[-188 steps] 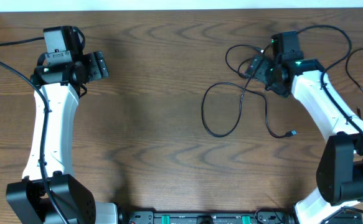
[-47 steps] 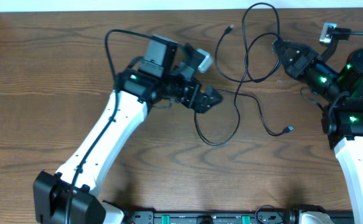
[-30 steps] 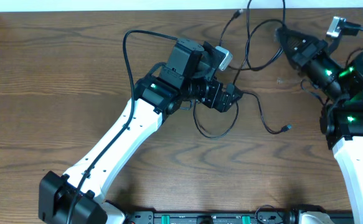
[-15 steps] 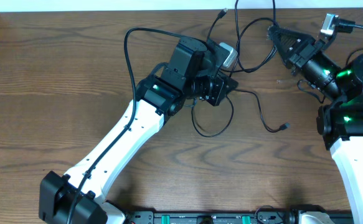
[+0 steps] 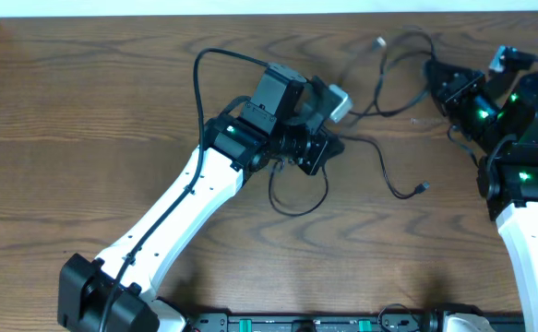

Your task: Untangle cables

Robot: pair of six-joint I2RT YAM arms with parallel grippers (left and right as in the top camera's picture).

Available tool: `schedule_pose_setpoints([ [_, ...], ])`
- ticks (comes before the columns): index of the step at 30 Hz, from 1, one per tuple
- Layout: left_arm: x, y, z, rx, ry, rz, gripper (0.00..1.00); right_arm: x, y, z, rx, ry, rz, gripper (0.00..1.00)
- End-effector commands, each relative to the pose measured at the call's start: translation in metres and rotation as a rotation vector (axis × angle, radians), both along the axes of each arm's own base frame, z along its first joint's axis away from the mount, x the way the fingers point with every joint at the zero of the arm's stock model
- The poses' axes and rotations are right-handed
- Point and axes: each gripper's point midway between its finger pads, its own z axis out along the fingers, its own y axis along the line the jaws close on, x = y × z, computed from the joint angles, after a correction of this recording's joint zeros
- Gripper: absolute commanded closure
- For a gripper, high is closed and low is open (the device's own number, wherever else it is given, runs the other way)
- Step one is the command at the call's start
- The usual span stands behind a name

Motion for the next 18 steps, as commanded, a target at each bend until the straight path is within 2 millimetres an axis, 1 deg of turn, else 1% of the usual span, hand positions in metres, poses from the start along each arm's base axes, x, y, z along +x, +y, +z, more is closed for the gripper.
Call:
schedule_pose_setpoints([
  [1,-0.019,-0.001,0.002,-0.015,-0.028,-0.133,0.93,0.004,-0.048,-0.017,-0.230,0.035,-0.202,0.99],
  [3,-0.020,0.003,0.003,-0.007,-0.043,-0.143,0.92,0.002,-0.058,-0.028,-0.297,0.072,-0.238,0.99],
  [5,-0.014,0.010,0.007,-0.007,-0.057,-0.119,0.92,-0.002,-0.069,-0.040,-0.381,0.117,-0.264,0.99],
  [6,-0.009,0.015,0.009,-0.007,-0.064,-0.102,0.93,-0.003,-0.073,-0.044,-0.411,0.135,-0.274,0.99],
  [7,0.000,0.025,0.013,-0.007,-0.078,-0.064,0.93,-0.008,-0.083,-0.055,-0.472,0.183,-0.303,0.99],
  [8,0.003,0.030,0.015,-0.008,-0.079,-0.049,0.93,-0.010,-0.088,-0.059,-0.494,0.205,-0.314,0.99],
  [10,0.025,0.059,0.022,-0.016,-0.063,0.074,0.92,-0.018,-0.102,-0.073,-0.531,0.277,-0.357,0.99],
  [11,0.031,0.067,0.024,-0.020,-0.057,0.109,0.93,-0.020,-0.106,-0.077,-0.535,0.296,-0.365,0.99],
  [13,0.045,0.092,0.028,-0.030,-0.040,0.202,0.92,-0.023,-0.114,-0.086,-0.533,0.333,-0.379,0.99],
  [14,0.050,0.105,0.031,-0.033,-0.037,0.237,0.93,-0.024,-0.118,-0.090,-0.533,0.349,-0.384,0.99],
  [15,0.052,0.113,0.033,-0.037,-0.036,0.256,0.93,-0.023,-0.120,-0.092,-0.532,0.356,-0.385,0.99],
  [16,0.056,0.128,0.036,-0.042,-0.034,0.292,0.92,-0.023,-0.122,-0.096,-0.530,0.368,-0.385,0.99],
  [18,0.061,0.149,0.042,-0.045,-0.043,0.350,0.93,-0.021,-0.122,-0.104,-0.532,0.390,-0.375,0.99],
])
